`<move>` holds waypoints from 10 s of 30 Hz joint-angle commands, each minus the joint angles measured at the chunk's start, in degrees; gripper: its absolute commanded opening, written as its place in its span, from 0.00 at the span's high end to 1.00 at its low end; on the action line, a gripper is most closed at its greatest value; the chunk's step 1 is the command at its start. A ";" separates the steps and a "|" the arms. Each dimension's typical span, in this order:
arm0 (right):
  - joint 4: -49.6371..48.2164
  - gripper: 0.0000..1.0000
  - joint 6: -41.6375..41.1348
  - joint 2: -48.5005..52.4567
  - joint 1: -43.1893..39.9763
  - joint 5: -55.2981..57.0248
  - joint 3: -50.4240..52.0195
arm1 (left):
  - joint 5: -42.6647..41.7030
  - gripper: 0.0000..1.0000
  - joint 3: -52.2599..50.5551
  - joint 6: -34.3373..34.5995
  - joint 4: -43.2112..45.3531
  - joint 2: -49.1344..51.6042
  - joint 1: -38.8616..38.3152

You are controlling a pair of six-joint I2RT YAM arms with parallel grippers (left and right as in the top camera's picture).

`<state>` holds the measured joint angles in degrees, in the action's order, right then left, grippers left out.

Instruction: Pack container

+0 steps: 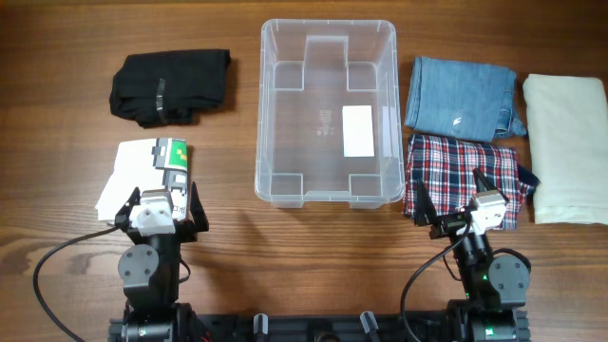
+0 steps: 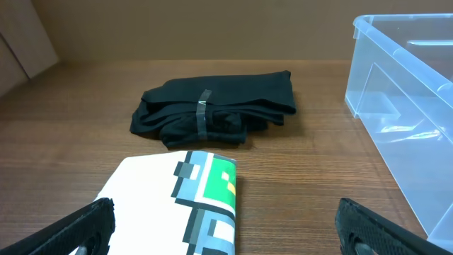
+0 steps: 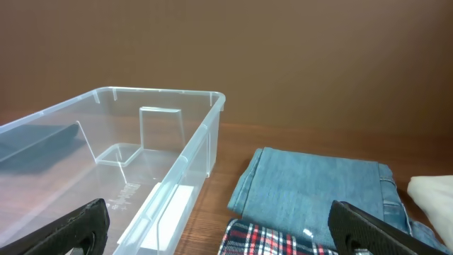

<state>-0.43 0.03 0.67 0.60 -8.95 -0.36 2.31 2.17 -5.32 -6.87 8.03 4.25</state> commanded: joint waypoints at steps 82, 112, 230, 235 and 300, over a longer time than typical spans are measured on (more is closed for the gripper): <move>-0.31 0.00 -0.42 -0.24 -0.02 0.11 0.07 | 4.87 0.00 104.10 72.08 -57.66 107.89 0.52; -0.31 0.00 -0.42 -0.24 -0.02 0.11 0.07 | 6.56 0.05 77.09 79.73 -21.33 112.48 0.55; -0.31 0.00 -0.42 -0.24 -0.02 0.11 0.07 | 14.40 0.96 78.73 95.19 -11.39 94.01 -39.74; -0.31 0.00 -0.42 -0.24 -0.02 0.11 0.07 | 25.81 0.96 78.73 102.25 -10.99 94.42 -43.95; -0.31 0.00 -0.42 -0.24 -0.02 0.11 0.07 | 21.11 0.94 78.73 50.49 -15.06 107.89 -40.98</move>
<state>-0.43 0.03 0.78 0.60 -8.95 -0.36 22.02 80.09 46.52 -20.25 114.17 -37.04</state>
